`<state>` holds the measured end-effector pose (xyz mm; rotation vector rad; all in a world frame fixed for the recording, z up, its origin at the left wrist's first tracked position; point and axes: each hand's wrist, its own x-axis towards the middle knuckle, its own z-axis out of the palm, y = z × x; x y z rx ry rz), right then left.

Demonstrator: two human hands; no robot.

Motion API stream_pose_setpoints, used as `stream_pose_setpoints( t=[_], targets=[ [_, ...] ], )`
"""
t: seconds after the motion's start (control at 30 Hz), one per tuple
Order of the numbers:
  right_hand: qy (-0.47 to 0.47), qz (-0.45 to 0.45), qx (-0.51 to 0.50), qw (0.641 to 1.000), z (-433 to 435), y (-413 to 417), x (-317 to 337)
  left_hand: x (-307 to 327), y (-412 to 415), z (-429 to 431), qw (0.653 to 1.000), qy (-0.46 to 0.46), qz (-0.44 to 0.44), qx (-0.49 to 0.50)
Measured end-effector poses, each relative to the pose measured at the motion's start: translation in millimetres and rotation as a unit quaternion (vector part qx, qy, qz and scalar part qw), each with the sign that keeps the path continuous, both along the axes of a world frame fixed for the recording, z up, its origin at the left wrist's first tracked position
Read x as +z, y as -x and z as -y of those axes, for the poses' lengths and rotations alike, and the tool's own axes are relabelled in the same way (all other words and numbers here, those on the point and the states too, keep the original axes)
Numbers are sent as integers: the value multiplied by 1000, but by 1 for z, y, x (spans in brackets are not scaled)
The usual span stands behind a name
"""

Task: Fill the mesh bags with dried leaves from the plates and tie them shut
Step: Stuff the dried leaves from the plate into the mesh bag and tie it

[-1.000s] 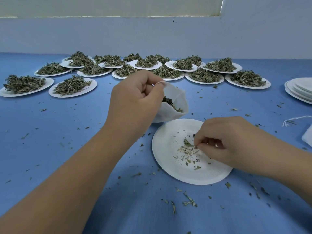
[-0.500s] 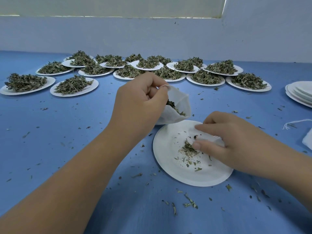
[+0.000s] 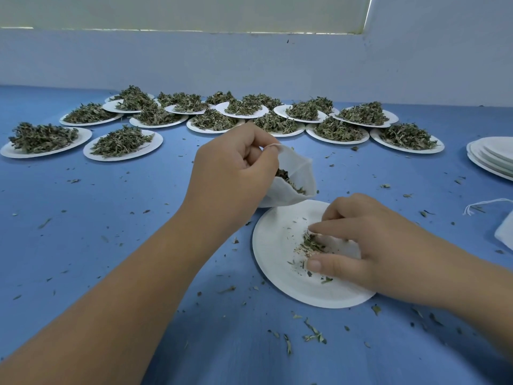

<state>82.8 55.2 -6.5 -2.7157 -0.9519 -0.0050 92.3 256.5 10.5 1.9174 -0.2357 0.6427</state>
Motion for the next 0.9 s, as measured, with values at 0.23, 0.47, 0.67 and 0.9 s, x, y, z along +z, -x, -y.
stream_pose_setpoints(
  t=[0.23, 0.47, 0.67, 0.9],
  targets=[
    [6, 56, -66, 996, 30, -16, 15, 0, 0, 0, 1000, 8, 1, 2],
    [83, 33, -90, 992, 18, -15, 4, -1, -1, 0, 1000, -6, 13, 0],
    [80, 64, -82, 991, 14, -9, 4, -1, -2, 0, 1000, 0, 10, 1],
    [-93, 48, -9, 994, 5, 0, 7, -2, -2, -1, 1000, -2, 10, 3]
  ],
)
